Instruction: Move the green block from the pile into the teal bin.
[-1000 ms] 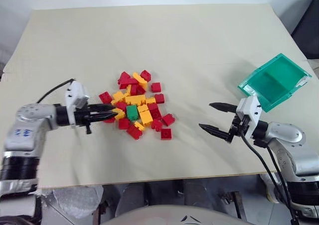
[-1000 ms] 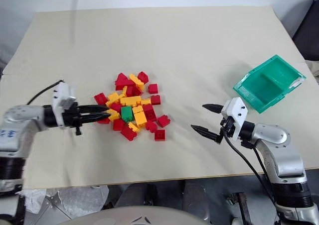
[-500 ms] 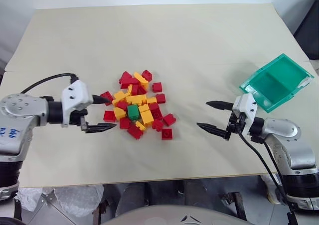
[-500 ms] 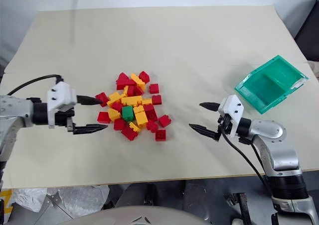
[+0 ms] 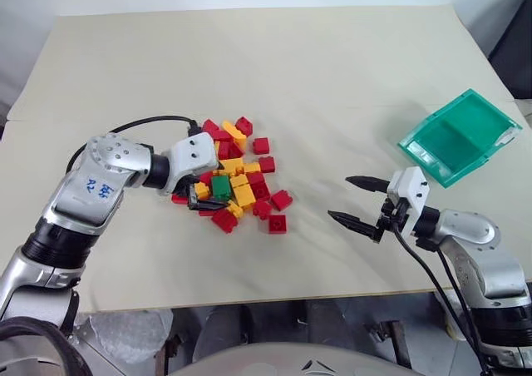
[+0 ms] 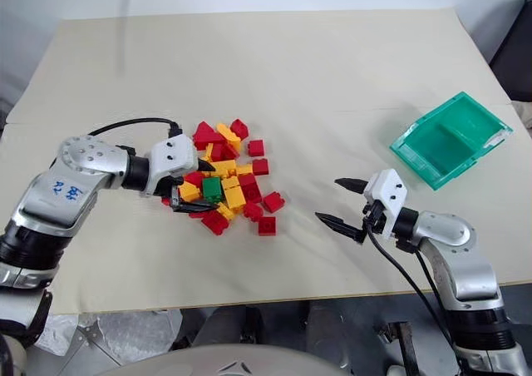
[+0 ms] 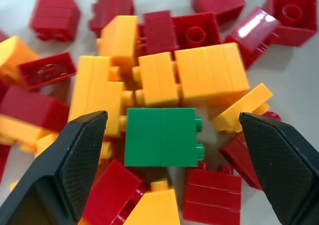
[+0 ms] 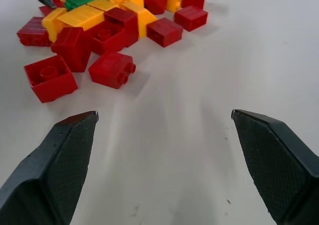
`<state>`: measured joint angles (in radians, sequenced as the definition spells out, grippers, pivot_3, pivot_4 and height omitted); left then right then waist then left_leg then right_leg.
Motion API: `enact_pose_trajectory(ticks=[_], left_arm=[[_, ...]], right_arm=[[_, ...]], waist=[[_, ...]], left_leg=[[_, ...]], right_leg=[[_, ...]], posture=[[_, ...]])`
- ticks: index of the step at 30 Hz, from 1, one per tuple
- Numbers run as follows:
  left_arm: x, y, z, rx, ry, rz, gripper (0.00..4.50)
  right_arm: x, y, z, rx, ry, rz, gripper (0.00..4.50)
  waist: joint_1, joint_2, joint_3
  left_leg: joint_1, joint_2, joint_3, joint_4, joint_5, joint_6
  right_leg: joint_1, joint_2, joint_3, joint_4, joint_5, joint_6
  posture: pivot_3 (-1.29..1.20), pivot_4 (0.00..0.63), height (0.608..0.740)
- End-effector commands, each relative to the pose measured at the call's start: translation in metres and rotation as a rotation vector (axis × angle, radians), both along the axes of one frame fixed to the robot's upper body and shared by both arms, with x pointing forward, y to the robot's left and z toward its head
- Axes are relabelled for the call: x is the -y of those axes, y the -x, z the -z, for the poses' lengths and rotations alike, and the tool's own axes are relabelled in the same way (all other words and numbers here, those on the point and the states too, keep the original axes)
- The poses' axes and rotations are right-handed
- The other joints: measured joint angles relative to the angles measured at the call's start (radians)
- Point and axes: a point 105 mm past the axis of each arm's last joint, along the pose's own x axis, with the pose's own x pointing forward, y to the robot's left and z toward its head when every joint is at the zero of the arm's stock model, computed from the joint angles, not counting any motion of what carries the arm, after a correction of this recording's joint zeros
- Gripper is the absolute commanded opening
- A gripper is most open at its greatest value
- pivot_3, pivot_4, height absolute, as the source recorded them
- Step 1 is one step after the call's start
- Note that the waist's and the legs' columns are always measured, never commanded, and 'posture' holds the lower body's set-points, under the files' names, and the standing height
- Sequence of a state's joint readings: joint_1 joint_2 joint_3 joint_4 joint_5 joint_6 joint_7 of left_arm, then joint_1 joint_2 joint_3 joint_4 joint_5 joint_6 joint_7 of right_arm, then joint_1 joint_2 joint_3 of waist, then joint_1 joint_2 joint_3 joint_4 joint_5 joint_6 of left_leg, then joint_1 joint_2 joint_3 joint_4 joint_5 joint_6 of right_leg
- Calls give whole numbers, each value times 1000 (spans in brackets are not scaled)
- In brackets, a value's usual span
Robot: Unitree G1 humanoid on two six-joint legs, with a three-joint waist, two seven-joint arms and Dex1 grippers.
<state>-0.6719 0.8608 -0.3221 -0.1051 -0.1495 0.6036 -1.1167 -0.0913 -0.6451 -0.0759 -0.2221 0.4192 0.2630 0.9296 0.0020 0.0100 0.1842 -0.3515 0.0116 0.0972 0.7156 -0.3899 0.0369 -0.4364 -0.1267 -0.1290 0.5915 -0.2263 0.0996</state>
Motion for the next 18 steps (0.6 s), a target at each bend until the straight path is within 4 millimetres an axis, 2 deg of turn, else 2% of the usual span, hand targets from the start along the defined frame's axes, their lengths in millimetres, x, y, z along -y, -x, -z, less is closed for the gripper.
enact_pose_trajectory(ticks=[1, 6, 11, 15, 18], left_arm=[[-11, 6, 20, -108, -105, -26, 4477], [-14, 19, 18, -163, -139, -9, 4477], [-15, 22, 21, -188, -145, -32, 4477], [-10, 3, 24, -142, -108, -124, 4477], [-7, -5, 24, -107, -100, -142, 3913]], right_arm=[[-1, 3, -12, 55, -18, 13, 4500], [0, 6, -11, 55, -16, 26, 4500], [-2, 4, -11, 57, -22, 31, 4500], [-3, 0, -11, 61, -22, 32, 4500], [-4, -2, -12, 65, -22, 31, 4500]], waist=[[-1, 0, 0], [-1, 0, 0], [-4, 0, 0], [1, 0, 0], [7, 0, 0]], left_leg=[[0, 0, 0, 0, 0, 0], [2, 0, -1, 1, 0, 0], [1, 1, -1, 1, 0, 0], [1, 1, -1, 1, 0, 0], [1, 0, -2, 2, 0, 1]], right_leg=[[0, 0, 1, 0, 0, 0], [3, 0, 1, 0, 0, 0], [2, 0, 1, 1, 0, 0], [1, 1, 1, 1, 0, 0], [3, 1, 1, 0, 0, 0]], posture=[[0, 150, 740], [0, 150, 740], [0, 150, 740], [0, 150, 740], [0, 150, 740]])
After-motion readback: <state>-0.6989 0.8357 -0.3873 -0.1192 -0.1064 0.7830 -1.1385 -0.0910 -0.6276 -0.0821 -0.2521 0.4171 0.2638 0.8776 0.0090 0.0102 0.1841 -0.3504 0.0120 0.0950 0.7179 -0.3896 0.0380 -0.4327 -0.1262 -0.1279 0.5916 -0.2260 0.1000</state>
